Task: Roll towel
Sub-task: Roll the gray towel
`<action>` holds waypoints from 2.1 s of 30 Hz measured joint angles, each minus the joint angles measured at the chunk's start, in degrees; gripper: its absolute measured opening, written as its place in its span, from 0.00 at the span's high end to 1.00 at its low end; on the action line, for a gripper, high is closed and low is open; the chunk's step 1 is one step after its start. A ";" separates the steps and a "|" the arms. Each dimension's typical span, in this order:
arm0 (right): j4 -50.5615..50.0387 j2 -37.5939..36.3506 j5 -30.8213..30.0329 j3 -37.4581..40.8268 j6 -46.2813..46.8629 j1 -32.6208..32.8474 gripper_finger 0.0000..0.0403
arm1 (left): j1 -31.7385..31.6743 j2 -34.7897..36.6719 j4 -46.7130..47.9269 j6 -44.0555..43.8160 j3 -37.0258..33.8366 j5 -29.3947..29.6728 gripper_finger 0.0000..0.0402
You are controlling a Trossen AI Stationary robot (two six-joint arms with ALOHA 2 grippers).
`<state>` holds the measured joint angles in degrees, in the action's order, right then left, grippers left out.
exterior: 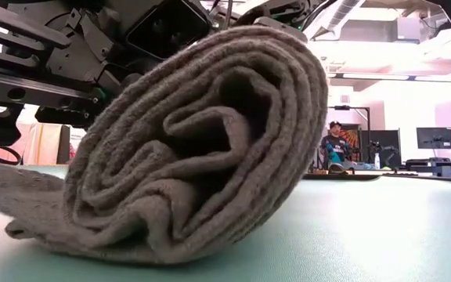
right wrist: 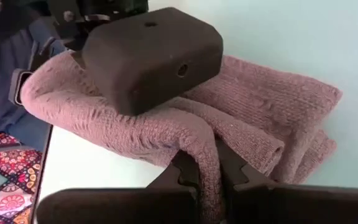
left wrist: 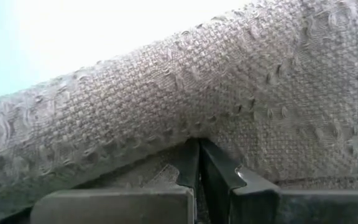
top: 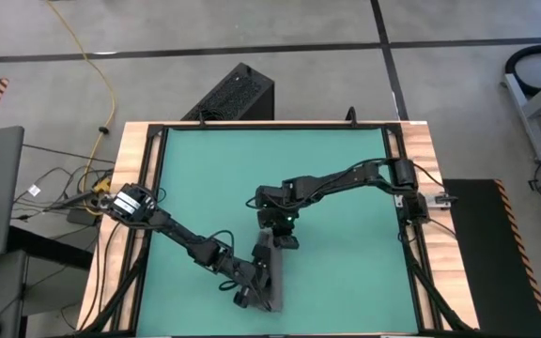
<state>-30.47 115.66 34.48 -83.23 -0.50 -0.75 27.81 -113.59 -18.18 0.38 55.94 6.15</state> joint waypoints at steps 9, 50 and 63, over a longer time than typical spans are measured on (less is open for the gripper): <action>4.66 0.00 0.02 1.93 0.29 -0.04 0.93 | -0.22 0.00 -2.20 1.10 0.00 0.32 1.00; -0.98 -0.07 -1.40 1.93 0.46 -0.04 0.93 | -1.50 4.71 -4.06 1.87 -9.68 21.07 1.00; 2.72 -0.07 -1.37 2.00 1.14 -0.54 0.93 | -2.82 0.76 -8.65 2.30 -9.14 17.02 1.00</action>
<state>-27.75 115.59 33.11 -81.23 0.64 -1.30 24.99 -112.83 -26.83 2.68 46.80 23.17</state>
